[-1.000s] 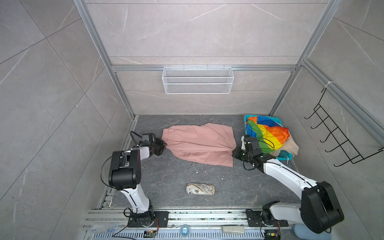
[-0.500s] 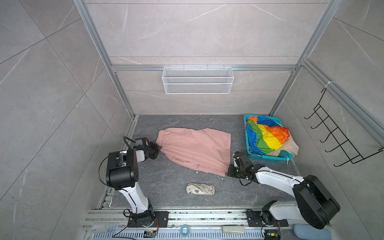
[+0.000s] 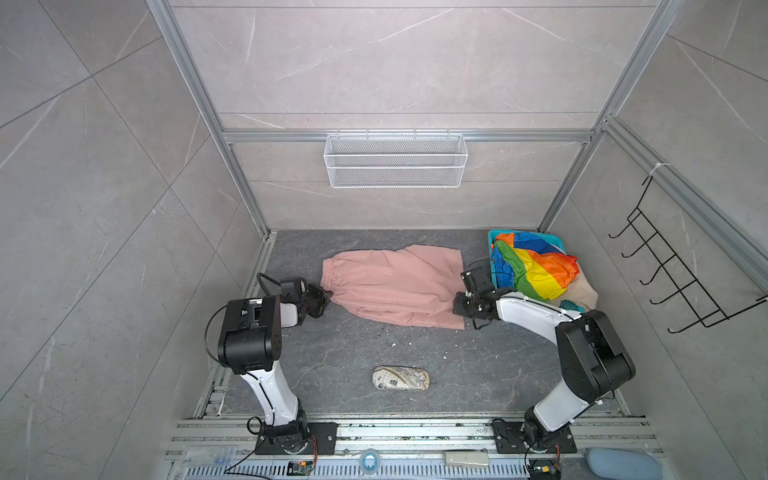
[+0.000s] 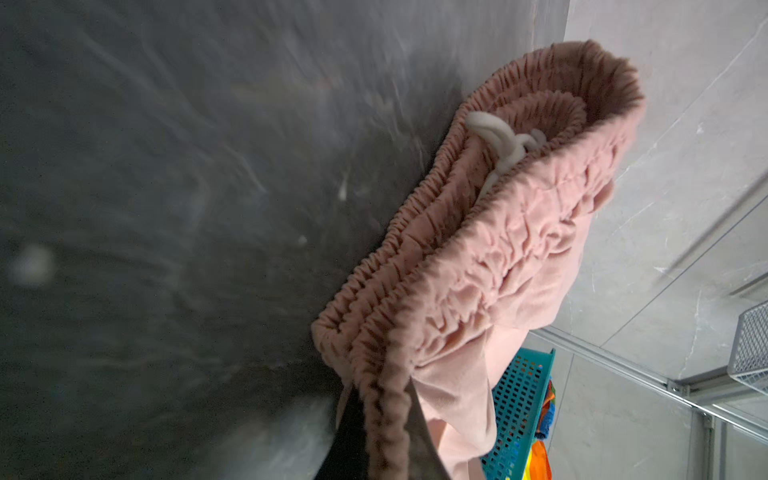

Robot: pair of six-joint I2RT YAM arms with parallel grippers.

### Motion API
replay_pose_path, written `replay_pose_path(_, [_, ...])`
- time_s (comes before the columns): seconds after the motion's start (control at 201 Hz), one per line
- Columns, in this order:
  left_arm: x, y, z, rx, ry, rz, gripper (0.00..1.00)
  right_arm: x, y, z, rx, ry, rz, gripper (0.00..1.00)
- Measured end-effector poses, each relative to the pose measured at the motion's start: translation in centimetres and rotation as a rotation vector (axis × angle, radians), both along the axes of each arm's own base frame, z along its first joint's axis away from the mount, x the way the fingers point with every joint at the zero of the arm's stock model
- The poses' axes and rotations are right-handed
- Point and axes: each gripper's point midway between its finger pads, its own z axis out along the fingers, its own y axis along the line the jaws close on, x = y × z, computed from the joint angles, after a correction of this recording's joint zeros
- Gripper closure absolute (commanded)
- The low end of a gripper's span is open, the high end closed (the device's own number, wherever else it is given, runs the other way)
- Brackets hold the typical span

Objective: Fold and stack the shorts

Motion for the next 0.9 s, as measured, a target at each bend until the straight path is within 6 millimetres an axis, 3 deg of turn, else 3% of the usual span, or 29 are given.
replay_pose_path(0.065, [-0.2,-0.7,0.1,-0.019,0.008,-0.017,1.00,0.9,0.2,4.6,0.015,-0.096,0.012,1.00])
replay_pose_path(0.13, [-0.3,-0.6,0.2,-0.026,0.021,-0.016,1.00,0.0,0.7,9.2,0.040,-0.195,0.035,1.00])
replay_pose_path(0.184, [-0.3,-0.1,0.4,-0.026,0.030,-0.006,1.00,-1.3,1.2,11.9,0.065,-0.258,0.059,1.00])
replay_pose_path(0.224, [-0.2,0.3,0.6,-0.022,0.030,0.000,1.00,-2.4,1.6,12.6,0.079,-0.284,0.077,1.00])
replay_pose_path(0.279, [-0.1,0.6,0.8,-0.017,0.029,0.003,1.00,-3.8,1.8,11.4,0.092,-0.276,0.091,1.00])
replay_pose_path(0.309, [0.0,0.8,0.8,-0.014,0.027,0.006,1.00,-4.6,1.7,9.7,0.090,-0.244,0.093,1.00])
replay_pose_path(0.438, [0.0,1.7,0.5,-0.015,0.035,0.019,1.00,-9.2,0.8,-1.8,0.019,0.033,0.090,1.00])
replay_pose_path(0.513, [-0.1,2.0,0.2,-0.020,0.045,0.025,1.00,-12.2,0.2,-5.8,-0.009,0.153,0.093,1.00])
replay_pose_path(0.583, [-0.3,1.9,0.0,-0.028,0.048,0.019,1.00,-12.8,0.4,-6.4,-0.003,0.174,0.096,1.00])
replay_pose_path(0.732, [-0.4,2.0,0.0,-0.029,0.039,0.019,1.00,-11.2,0.8,-6.3,-0.002,0.156,0.083,1.00])
replay_pose_path(0.797, [-0.4,2.0,0.0,-0.030,0.035,0.020,1.00,-9.6,0.6,-6.5,-0.007,0.160,0.062,1.00])
replay_pose_path(0.902, [-0.3,1.4,0.1,-0.034,0.029,0.013,1.00,-5.3,-0.9,-5.8,-0.009,0.143,0.000,1.00])
